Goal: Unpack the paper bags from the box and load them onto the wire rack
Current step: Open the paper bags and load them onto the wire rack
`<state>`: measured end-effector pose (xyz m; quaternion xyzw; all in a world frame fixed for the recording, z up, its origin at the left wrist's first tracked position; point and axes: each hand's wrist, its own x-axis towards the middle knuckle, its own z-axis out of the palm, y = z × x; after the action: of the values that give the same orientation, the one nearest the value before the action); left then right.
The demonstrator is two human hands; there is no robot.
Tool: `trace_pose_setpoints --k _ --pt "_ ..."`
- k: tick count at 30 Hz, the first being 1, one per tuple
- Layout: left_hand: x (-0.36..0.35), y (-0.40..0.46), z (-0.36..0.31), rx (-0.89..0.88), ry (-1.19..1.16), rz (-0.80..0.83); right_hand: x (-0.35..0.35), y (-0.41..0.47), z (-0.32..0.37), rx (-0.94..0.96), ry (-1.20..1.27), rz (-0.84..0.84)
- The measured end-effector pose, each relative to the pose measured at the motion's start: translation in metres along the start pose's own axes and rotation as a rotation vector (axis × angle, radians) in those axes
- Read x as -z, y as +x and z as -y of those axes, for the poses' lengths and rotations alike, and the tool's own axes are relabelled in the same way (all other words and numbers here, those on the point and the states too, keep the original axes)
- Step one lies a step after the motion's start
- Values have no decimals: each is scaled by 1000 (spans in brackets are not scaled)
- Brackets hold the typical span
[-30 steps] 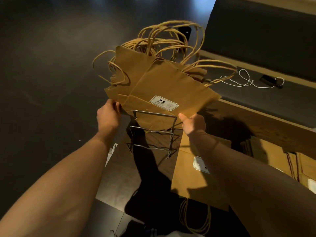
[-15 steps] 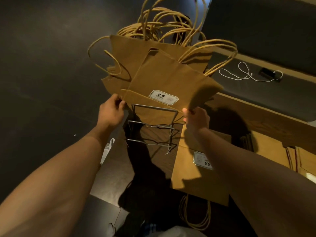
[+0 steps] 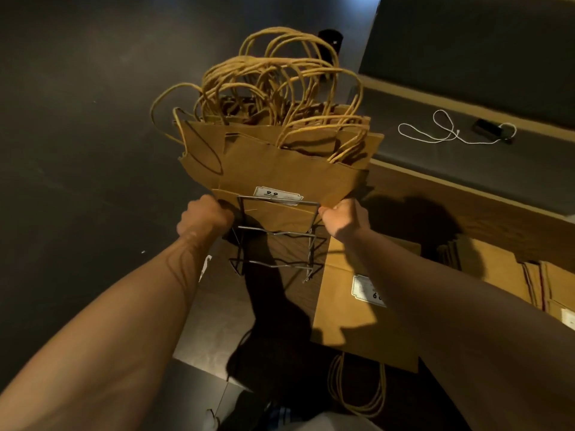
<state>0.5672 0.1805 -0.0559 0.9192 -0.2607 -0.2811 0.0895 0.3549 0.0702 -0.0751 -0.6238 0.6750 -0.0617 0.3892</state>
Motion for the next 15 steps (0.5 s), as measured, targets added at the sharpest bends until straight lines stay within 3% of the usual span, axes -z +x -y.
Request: trace_pose_setpoints --k 5,12,15 --pt "6 -36 -29 -190 161 -100 13 -1 -12 -32 101 22" --pt "-47 -90 -79 -476 117 84 46 -3 -57 -123 192 25" --pt "-74 -107 -97 -506 200 20 62 -10 -89 -242 142 31"
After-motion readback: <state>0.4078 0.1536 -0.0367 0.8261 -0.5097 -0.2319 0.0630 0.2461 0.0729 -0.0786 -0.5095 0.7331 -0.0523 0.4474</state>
